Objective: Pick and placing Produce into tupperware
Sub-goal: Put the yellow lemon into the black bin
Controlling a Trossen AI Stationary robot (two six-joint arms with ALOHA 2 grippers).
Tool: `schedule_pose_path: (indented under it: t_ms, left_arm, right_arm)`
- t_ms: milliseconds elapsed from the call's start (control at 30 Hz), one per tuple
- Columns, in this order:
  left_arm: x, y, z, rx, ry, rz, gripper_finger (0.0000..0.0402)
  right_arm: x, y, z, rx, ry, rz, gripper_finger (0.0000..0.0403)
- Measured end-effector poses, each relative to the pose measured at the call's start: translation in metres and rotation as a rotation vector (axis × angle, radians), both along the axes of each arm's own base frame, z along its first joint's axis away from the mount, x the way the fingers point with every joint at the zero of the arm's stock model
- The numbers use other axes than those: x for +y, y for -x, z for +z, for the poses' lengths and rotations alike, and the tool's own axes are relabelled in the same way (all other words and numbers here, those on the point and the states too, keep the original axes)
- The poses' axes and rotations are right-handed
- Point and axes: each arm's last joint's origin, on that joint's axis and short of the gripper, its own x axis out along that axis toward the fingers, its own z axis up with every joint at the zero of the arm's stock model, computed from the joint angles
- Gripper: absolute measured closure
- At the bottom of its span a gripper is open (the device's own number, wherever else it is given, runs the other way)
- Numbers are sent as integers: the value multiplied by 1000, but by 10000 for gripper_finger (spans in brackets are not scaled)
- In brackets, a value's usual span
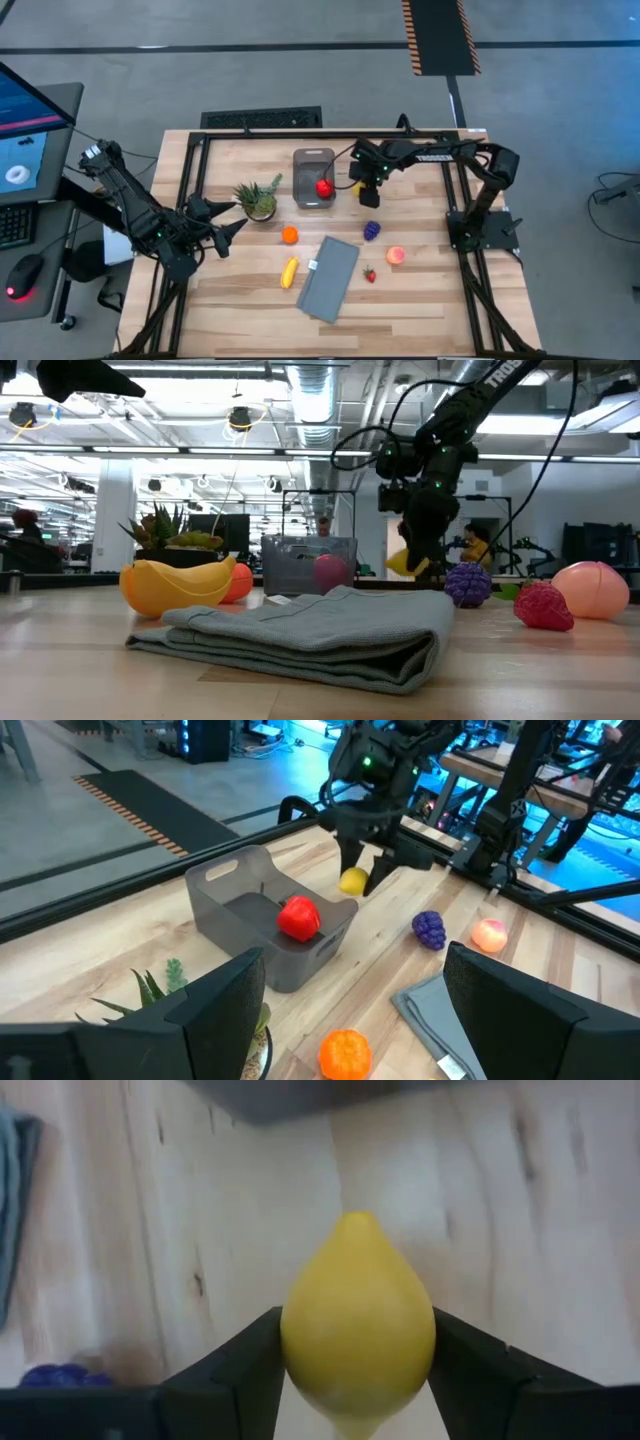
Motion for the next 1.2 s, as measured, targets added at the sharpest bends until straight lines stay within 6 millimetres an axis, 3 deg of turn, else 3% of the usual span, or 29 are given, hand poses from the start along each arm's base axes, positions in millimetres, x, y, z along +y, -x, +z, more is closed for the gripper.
schedule_pose_path:
  t_ms: [633, 1200]
  left_arm:
    - [0, 0, 0, 1, -1, 0, 107]
    - [0, 1, 0, 1, -12, -5, 107]
  right_arm:
    - [-5, -13, 70, -184, 85, 0, 167]
    - [-11, -29, 106, -331, 163, 10, 168]
